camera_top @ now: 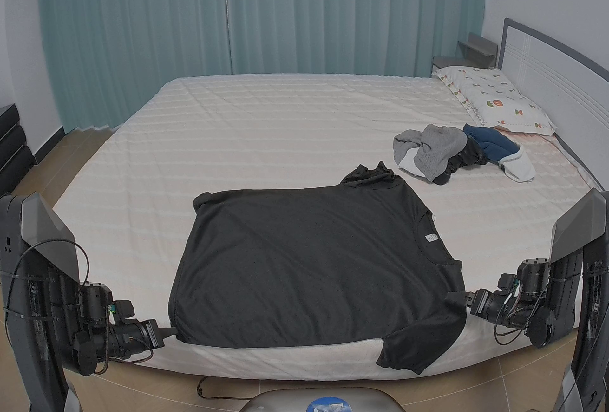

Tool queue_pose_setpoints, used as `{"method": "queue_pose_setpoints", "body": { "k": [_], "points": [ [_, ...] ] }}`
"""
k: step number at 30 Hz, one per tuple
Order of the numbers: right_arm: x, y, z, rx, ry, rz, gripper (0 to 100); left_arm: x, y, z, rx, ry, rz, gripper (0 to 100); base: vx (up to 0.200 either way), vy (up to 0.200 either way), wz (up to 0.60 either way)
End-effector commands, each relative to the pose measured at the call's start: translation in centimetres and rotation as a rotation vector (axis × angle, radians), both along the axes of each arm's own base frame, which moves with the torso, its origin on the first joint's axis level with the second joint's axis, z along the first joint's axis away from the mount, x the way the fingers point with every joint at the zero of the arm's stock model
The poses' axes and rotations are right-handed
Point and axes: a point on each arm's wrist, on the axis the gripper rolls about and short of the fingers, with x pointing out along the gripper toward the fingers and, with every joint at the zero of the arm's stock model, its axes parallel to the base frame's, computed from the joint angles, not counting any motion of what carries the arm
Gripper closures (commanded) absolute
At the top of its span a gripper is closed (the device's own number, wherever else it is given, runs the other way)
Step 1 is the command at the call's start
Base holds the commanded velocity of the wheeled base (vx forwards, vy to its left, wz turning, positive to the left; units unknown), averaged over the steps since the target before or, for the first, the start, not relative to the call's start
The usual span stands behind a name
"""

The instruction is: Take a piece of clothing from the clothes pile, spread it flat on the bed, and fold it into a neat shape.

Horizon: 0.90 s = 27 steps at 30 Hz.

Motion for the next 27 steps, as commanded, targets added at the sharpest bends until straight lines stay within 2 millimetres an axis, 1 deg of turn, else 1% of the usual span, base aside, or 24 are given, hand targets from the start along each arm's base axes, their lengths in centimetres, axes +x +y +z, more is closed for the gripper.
{"method": "queue_pose_setpoints", "body": {
  "k": [1, 2, 4, 12, 15, 19, 21, 26, 27],
  "points": [
    [0.3, 0.2, -0.1, -0.008, -0.014, 0.002, 0, 0.1, 0.0, 0.1, 0.002, -0.015, 0.002, 100, 0.0, 0.0, 0.0],
    [0.4, 0.3, -0.2, -0.022, -0.017, -0.01, 100, 0.1, 0.0, 0.1, 0.002, -0.015, 0.002, 100, 0.0, 0.0, 0.0],
    [0.8, 0.5, -0.1, -0.038, -0.03, -0.024, 100, 0.1, 0.0, 0.1, 0.003, -0.014, 0.001, 100, 0.0, 0.0, 0.0],
    [1.1, 0.2, 0.6, -0.054, -0.064, -0.04, 100, 0.1, 0.1, 0.1, 0.005, -0.015, 0.003, 100, 0.0, 0.0, 0.0],
    [2.0, 0.1, 0.9, -0.056, -0.106, -0.048, 100, 0.0, 0.1, 0.1, 0.012, -0.014, 0.002, 100, 0.0, 0.0, 0.0],
    [3.9, 0.2, 1.8, -0.085, -0.19, -0.088, 100, 0.0, 0.1, 0.1, 0.018, -0.014, 0.004, 100, 0.0, 0.0, 0.0],
    [4.3, 0.2, 2.0, -0.085, -0.21, -0.087, 100, 0.0, 0.1, 0.1, 0.019, -0.013, 0.006, 100, 0.0, 0.0, 0.0],
    [5.4, 0.5, 1.7, -0.082, -0.236, -0.08, 100, 0.0, 0.1, 0.1, 0.017, -0.012, 0.007, 100, 0.0, 0.0, 0.0],
    [6.0, 0.6, 1.5, -0.082, -0.251, -0.08, 100, 0.0, 0.1, 0.1, 0.016, -0.012, 0.009, 100, 0.0, 0.0, 0.0]
  ]
}}
